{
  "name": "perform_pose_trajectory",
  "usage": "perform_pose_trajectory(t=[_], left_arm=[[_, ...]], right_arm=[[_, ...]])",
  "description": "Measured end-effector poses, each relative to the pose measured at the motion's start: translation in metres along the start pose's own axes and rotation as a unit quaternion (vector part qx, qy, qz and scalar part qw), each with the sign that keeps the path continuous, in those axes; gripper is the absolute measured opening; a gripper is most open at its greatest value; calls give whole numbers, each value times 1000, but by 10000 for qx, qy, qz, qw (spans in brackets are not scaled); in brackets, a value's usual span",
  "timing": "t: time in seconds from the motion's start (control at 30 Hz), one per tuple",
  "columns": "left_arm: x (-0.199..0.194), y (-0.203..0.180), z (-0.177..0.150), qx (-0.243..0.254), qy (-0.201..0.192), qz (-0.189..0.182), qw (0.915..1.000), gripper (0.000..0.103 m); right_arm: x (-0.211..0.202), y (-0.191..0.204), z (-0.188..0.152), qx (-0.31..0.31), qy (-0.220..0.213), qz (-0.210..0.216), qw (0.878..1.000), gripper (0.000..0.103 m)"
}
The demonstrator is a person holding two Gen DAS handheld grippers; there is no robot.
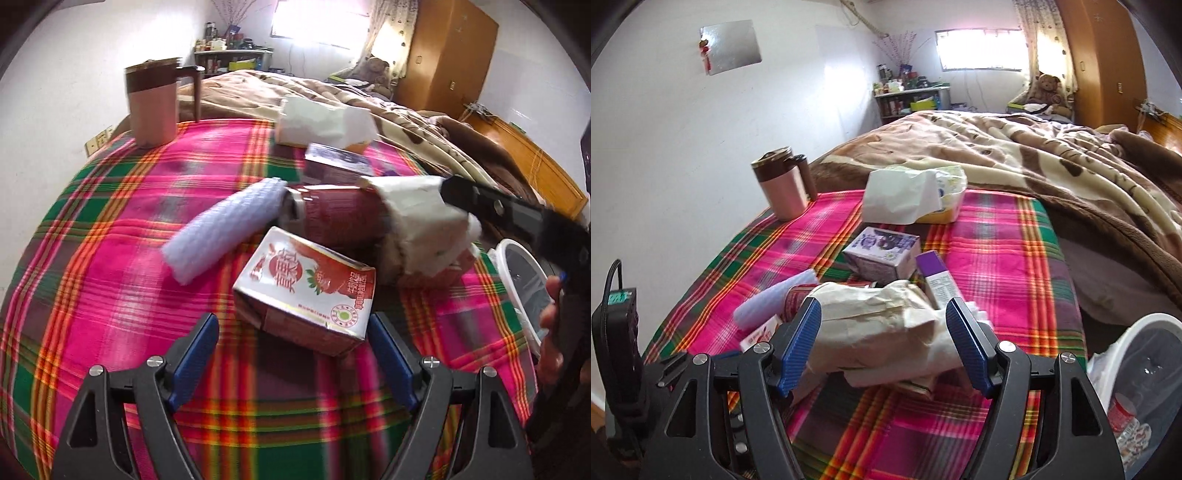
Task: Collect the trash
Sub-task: 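Move both open tools back over the remaining items on the bed, then grasp the strawberry milk carton with the left tool while the right tool grasps the paper bag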
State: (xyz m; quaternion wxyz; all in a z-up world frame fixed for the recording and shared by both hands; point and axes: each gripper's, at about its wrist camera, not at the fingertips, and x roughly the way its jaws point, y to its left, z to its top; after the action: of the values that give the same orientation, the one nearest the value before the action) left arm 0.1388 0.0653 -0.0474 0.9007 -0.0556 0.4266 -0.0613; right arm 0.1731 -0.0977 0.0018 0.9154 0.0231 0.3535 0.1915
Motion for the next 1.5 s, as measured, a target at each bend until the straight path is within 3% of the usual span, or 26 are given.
perform_pose_trajectory(t=[0.33,0.5,0.6,0.87,1.0,1.5], left_arm=[[-5,46,5,-304,-85,409,9987,84],[-5,64,10,-522,-116,475,9974,84],[-9,62,11,-576,-170,231,9979,84],[-3,50,27,-629,-188,-129,9978,84],[13,47,30,-585,32,-68,9983,84],[31,50,38,-491,127,204,9985,84]], right_arm=[[-2,27,-21,-584,444,289,9969,72],[-9,29,-17,-826,289,81,9961,72],[-13,27,-9,-855,49,-128,9962,72],[0,30,9,-1063,-137,54,9942,72],[13,29,12,-1092,103,316,9935,72],[19,34,5,-1508,279,145,9881,72]])
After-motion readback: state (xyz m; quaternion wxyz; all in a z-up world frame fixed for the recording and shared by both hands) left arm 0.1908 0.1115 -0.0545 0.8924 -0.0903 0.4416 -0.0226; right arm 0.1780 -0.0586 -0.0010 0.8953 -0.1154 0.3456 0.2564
